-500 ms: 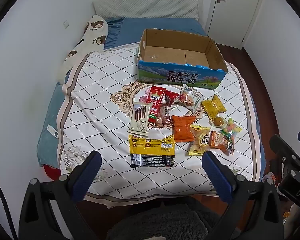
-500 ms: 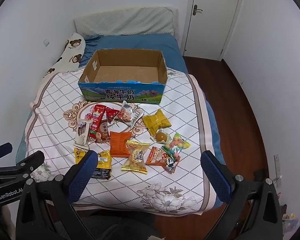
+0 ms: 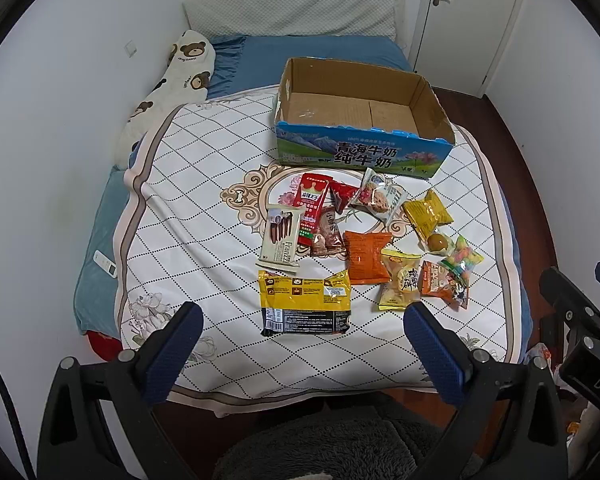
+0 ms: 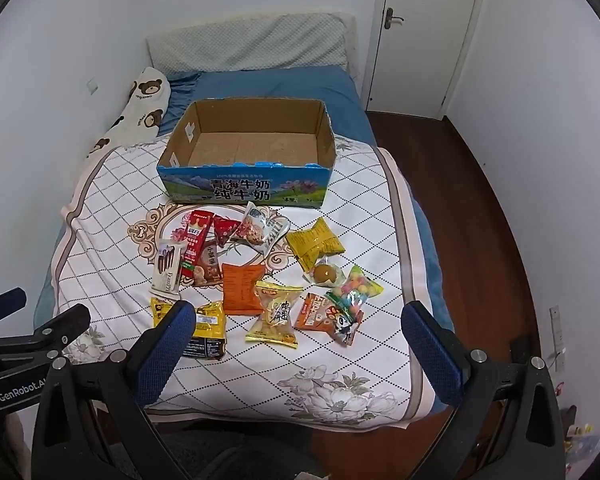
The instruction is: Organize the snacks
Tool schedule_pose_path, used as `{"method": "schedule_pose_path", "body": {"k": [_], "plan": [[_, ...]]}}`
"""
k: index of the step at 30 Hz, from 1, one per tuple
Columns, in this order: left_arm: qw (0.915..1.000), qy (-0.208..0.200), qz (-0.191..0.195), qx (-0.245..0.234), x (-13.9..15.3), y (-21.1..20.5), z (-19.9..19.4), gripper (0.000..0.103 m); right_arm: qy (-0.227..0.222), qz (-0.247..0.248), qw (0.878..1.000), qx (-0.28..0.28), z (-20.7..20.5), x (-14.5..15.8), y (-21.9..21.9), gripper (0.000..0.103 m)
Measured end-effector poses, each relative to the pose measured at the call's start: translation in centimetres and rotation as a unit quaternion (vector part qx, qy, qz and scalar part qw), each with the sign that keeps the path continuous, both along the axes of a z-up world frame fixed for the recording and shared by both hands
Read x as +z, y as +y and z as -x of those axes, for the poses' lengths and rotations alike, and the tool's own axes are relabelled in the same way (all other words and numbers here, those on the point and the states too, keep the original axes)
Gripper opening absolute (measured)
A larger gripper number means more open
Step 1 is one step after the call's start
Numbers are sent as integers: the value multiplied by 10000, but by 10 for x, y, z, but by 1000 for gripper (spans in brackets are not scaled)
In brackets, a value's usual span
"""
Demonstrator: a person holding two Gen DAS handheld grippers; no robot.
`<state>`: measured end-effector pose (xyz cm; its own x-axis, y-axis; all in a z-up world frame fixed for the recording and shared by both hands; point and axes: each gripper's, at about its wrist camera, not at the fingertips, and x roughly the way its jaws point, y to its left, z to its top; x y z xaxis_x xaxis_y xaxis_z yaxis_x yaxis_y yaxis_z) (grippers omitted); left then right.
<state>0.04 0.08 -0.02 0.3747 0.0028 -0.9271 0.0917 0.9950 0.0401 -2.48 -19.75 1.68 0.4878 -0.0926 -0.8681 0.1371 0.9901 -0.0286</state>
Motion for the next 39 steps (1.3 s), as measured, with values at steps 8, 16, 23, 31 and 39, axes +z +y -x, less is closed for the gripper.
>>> {"method": "schedule_pose_path", "body": {"k": [8,16,23,31,39], "plan": [[10000,1,1,-4,0,-4,1,103,-4,-12,10000,-3,-1,2,2,103],[10000,-45,2,10,3,-3,-1,103,-52,-39,10000,0,0,4,5,103],[10000,-76,28,-13,7,0,0,103,-51,-51,10000,3,0,4,4,103],[10000,-85,31,-2,7,-1,0,103,-77,-59,10000,-5,-1,6,3,103],[10000,-90,42,-4,8,-1,1,103,-77,-58,10000,3,-2,7,4,103]]}}
